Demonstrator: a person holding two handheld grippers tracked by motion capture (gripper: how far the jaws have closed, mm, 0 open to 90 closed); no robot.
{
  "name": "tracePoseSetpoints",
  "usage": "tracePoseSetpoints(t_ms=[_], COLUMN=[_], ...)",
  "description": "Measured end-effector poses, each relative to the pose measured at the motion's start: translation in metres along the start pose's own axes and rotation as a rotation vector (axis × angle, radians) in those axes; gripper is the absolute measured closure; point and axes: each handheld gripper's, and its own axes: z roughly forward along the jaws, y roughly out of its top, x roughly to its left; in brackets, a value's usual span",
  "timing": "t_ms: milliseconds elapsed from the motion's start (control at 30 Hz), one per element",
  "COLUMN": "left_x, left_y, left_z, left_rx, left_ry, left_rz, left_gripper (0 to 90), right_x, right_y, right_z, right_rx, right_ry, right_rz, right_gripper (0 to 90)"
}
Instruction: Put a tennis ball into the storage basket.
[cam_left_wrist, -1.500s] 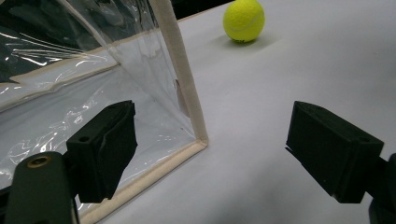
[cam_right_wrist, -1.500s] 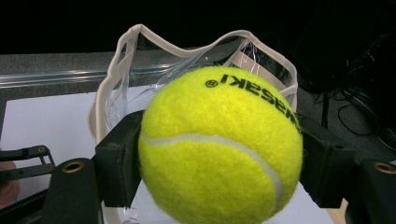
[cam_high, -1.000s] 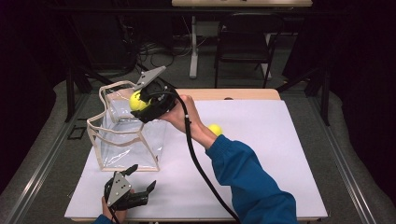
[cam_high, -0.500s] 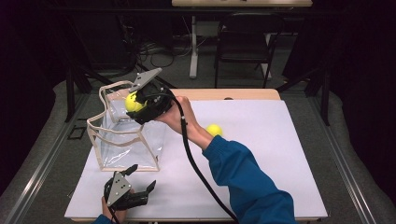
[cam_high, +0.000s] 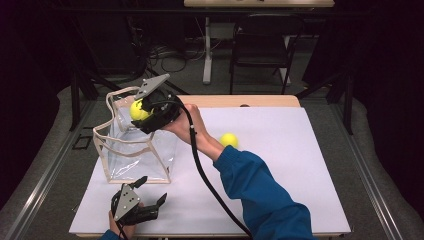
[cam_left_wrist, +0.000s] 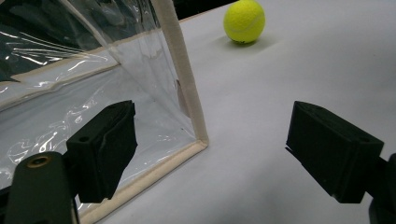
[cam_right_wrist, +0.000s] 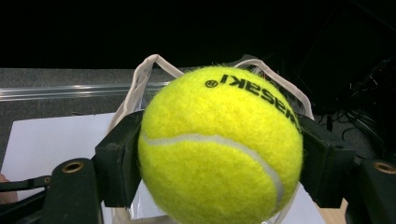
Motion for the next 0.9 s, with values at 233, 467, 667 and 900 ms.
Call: tracePoseSetpoints(t_ms=[233,467,667,900], left_x=[0.0,0.0,0.0,0.0], left_y=[0.0,0.0,0.0,0.0], left_z=[0.0,0.0,0.0,0.0], left_rx=[-0.001,0.001,0.0,0.0], left_ry=[-0.001,-0.003,-0.003,-0.004], left_rz=[0.001,0.001,0.001,0.001], left_gripper=[16.0,16.0,16.0,16.0], right_x=[0.002,0.003,0.005,0.006], right_y=[0.0,-0.002,-0.003,-0.005], right_z=[0.005,0.009,0.013,0.018], right_rx=[0.003,0.004,0.01,0.024], right_ry=[0.011,0.021,0.029,0.041], right_rz=[0.002,0.005,0.009,0.014], right_gripper=[26.0,26.0,26.0,25.9])
